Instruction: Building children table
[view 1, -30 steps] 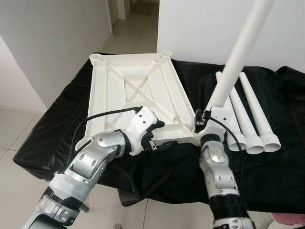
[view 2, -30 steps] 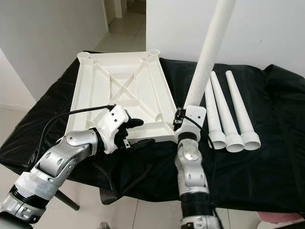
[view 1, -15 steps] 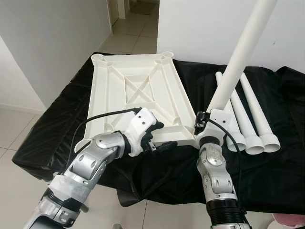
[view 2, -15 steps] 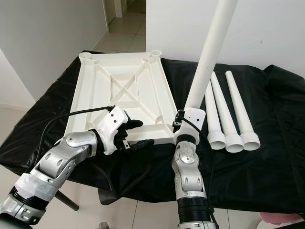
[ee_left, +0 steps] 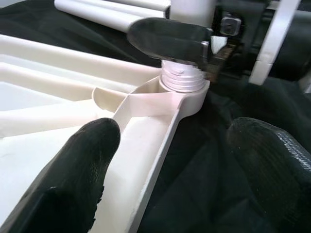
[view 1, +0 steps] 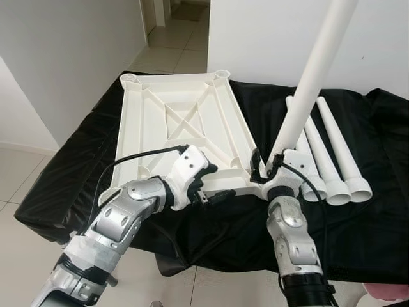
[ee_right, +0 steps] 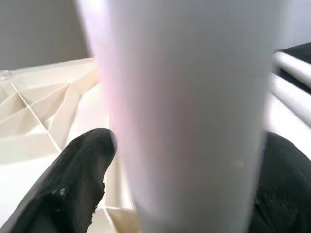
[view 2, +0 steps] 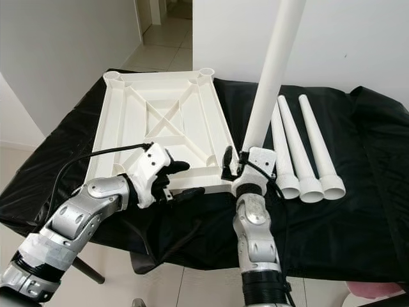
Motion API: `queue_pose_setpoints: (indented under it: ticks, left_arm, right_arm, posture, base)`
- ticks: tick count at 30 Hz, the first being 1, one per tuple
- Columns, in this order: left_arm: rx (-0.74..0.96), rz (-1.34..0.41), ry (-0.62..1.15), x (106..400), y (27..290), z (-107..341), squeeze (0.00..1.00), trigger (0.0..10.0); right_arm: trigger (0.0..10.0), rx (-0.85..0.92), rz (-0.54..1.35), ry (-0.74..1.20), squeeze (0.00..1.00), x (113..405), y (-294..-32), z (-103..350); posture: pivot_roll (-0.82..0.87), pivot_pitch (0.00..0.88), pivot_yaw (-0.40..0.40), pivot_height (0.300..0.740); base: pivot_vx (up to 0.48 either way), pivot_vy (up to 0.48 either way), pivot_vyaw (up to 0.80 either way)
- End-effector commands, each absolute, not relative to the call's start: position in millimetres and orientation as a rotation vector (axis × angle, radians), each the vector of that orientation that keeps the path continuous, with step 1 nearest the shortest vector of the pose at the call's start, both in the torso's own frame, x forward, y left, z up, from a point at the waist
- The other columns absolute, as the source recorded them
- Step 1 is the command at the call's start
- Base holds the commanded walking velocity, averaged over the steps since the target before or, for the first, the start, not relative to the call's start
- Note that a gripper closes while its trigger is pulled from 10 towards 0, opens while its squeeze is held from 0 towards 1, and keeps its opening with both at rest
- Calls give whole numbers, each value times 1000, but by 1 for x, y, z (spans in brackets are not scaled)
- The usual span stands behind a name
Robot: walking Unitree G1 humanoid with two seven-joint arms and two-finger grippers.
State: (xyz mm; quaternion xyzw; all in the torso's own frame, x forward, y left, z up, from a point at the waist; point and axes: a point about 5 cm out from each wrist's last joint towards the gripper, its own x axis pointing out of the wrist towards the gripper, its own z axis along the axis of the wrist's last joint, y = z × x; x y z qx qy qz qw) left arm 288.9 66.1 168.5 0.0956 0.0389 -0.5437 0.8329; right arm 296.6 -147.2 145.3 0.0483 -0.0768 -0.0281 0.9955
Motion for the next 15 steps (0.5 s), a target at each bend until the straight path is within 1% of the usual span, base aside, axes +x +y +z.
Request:
queue_pose_setpoints:
  ticks: [1,2,3,4,5,7,8,10,13,15]
  left_arm:
    - [199,-1153,98,288,69,166,0,10000]
    - [199,-1153,98,288,69,166,0,10000]
    - [198,-1154,97,288,68,166,0,10000]
    - [198,-1155,97,288,68,166,0,10000]
    - [198,-1155,97,288,68,166,0,10000]
    - [199,-1160,97,288,67,166,0,10000]
    - [199,-1160,97,288,67,166,0,10000]
    - [210,-1181,101,286,66,166,0,10000]
    - [217,-1189,101,285,65,166,0,10000]
    - [228,-1197,100,284,64,166,0,10000]
  right_arm:
    - [10000,102,-25,-166,506,296,-148,147]
    - [10000,102,-25,-166,506,296,-148,147]
    - [10000,95,3,-170,0,297,-151,147]
    - [10000,94,48,-166,0,298,-152,147]
    - [10000,94,48,-166,0,298,-152,147]
    - [10000,45,140,-173,0,301,-153,148]
    - [10000,45,140,-173,0,301,-153,148]
    - [10000,12,234,-166,0,302,-154,147]
    - [10000,-27,270,-170,0,304,-156,148]
    - [10000,-69,327,-164,0,310,-163,149]
  posture:
    - [-42,0,-8,740]
    - [-42,0,-8,740]
    - [-44,0,-4,740]
    - [-45,0,-3,740]
    - [-45,0,-3,740]
    - [-46,0,-2,740]
    - [-46,0,-2,740]
    - [-39,0,-3,740]
    - [-36,0,-2,740]
    - [-33,3,6,740]
  base:
    - [0,0,0]
    - [0,0,0]
    - [0,0,0]
    - [0,0,0]
    - [0,0,0]
    - [0,0,0]
    - [0,0,0]
    - [0,0,0]
    - [0,0,0]
    - [0,0,0]
